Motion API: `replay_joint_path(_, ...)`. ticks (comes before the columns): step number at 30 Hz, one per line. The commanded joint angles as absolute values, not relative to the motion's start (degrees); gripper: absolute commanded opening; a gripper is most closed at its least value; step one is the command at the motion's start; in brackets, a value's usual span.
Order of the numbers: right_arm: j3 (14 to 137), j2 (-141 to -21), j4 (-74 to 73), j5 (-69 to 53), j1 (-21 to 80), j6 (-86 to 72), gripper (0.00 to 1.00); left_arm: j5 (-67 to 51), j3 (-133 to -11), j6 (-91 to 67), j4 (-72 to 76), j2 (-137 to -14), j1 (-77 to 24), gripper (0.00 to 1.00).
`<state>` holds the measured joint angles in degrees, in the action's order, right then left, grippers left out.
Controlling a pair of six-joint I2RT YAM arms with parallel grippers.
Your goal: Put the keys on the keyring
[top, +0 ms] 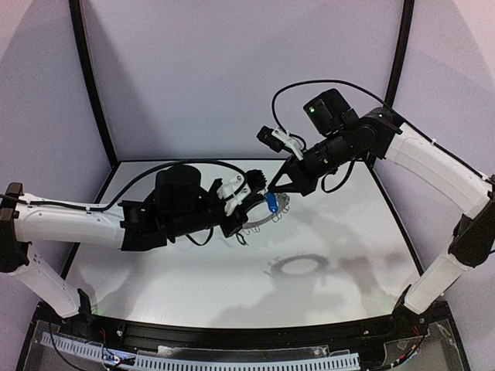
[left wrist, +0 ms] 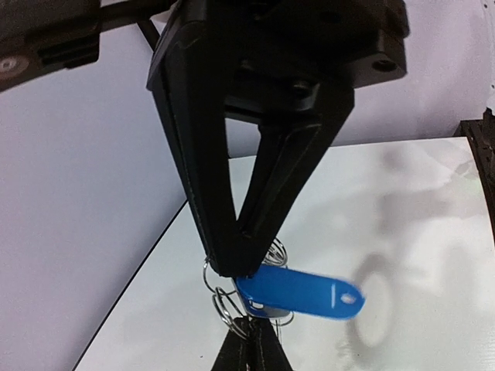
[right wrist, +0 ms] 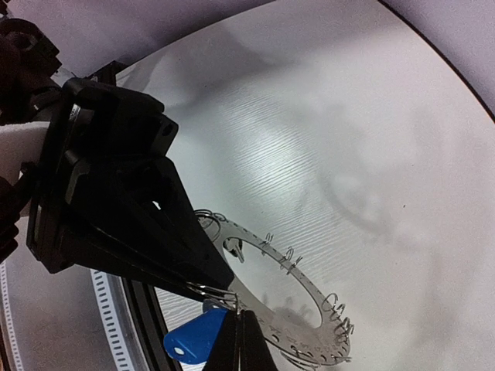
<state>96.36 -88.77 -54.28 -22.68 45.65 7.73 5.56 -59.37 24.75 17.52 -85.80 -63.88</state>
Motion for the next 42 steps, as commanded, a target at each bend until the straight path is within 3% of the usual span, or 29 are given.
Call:
replay_joint_path(1,99.4,-92.0,-58.8,-23.4,43.5,9.4,0.0,1.7,-58.0,27.0,18.4,-82.0,-64.3,0.01)
replay_joint_path(14,104.5,-103.7,-65.8,-32.7,43.0,10.7,0.0,-9.3,-55.7,34.5,13.8,-76.6,-64.3,0.01)
replay_joint_path(20,104.2,-103.9,-63.4,-36.6,43.0,12.0,0.0,-7.0,-55.9,34.1,10.3,-75.7,-64.2,0.01)
replay_joint_path(23,103.9,-101.6,-63.0,-32.7,42.9,15.0,0.01,-4.5,-55.7,33.4,7.7,-75.5,-64.3,0.01)
replay_joint_path(25,103.4,-98.7,-63.0,-26.3,42.8,18.5,0.31,-1.4,-55.2,32.3,5.1,-74.9,-64.3,0.01)
replay_joint_path(26,103.1,-97.9,-62.7,-25.1,42.8,18.9,0.38,0.4,-54.9,32.2,5.1,-74.8,-64.3,0.01)
replay_joint_path(27,102.3,-96.1,-61.5,-23.4,42.8,19.0,0.53,4.0,-54.2,32.2,5.6,-74.7,-64.3,0.01)
replay_joint_path(30,97.6,-89.8,-54.4,-21.6,42.6,17.7,0.6,11.0,-52.9,33.6,7.9,-75.2,-64.3,0.01)
replay_joint_path(32,93.1,-85.5,-47.8,-19.1,42.6,16.2,0.76,15.8,-52.3,35.5,9.8,-76.0,-64.3,0.01)
replay_joint_path(33,89.6,-81.1,-43.5,-17.0,42.6,15.2,0.93,18.0,-52.2,36.5,10.5,-76.7,-64.3,0.01)
replay_joint_path(37,78.8,-72.1,-30.0,-6.7,42.5,11.6,0.98,20.4,-54.1,35.6,9.8,-79.4,-63.8,0.01)
replay_joint_path(42,68.9,-62.1,-20.1,7.6,42.3,2.7,0.98,13.9,-59.2,10.6,9.1,-83.9,-56.7,0.01)
